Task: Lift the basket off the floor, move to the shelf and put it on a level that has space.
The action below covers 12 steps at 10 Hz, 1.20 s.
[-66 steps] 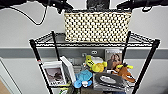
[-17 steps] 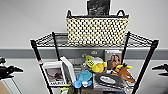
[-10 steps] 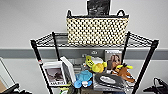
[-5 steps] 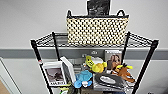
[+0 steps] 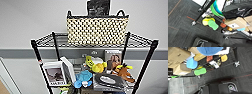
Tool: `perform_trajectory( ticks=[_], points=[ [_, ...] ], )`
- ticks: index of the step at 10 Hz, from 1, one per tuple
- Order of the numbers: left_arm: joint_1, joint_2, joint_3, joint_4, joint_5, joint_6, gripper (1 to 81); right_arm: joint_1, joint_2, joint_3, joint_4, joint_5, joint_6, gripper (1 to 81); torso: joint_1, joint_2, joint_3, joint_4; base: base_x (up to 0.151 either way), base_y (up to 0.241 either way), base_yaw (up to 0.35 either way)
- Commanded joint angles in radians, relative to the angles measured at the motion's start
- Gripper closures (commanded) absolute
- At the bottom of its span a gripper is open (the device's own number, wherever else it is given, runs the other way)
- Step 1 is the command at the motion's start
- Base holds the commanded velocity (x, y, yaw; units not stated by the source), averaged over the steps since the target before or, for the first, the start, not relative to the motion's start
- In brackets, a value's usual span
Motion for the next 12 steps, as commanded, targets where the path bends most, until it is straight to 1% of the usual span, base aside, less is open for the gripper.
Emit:
perform_trajectory(
  ticks=[1,5,8,9,11,12],
  points=[
    [0.001,0.038,-0.049,0.060,-0.007,0.012,1.0,0.005,0.026,-0.030,0.015,0.012,-0.055,1.0,0.000,0.000,0.000,0.000,0.000,0.000,0.000],
    [0.093,0.183,-0.182,0.103,-0.020,0.012,1.0,-0.114,0.157,-0.162,0.015,0.058,-0.135,1.0,0.000,-0.001,0.001,0.000,0.000,0.000,0.000],
    [0.134,0.269,-0.262,0.123,-0.020,0.012,1.0,-0.167,0.259,-0.260,0.015,0.060,-0.185,1.0,-0.001,-0.001,0.001,0.000,0.000,0.000,0.000],
    [0.145,0.292,-0.270,0.157,-0.018,0.012,1.0,-0.184,0.298,-0.295,0.015,0.060,-0.208,1.0,-0.001,-0.001,0.001,0.000,0.000,0.000,0.000],
    [0.173,0.345,-0.302,0.175,-0.020,0.012,1.0,-0.212,0.386,-0.407,0.015,0.060,-0.231,1.0,-0.001,-0.001,0.002,0.000,0.000,0.000,0.000],
    [0.190,0.385,-0.349,0.175,-0.020,0.012,1.0,-0.227,0.417,-0.460,0.013,0.060,-0.235,1.0,-0.001,-0.001,0.002,0.000,0.000,0.000,0.000]
  ],
)
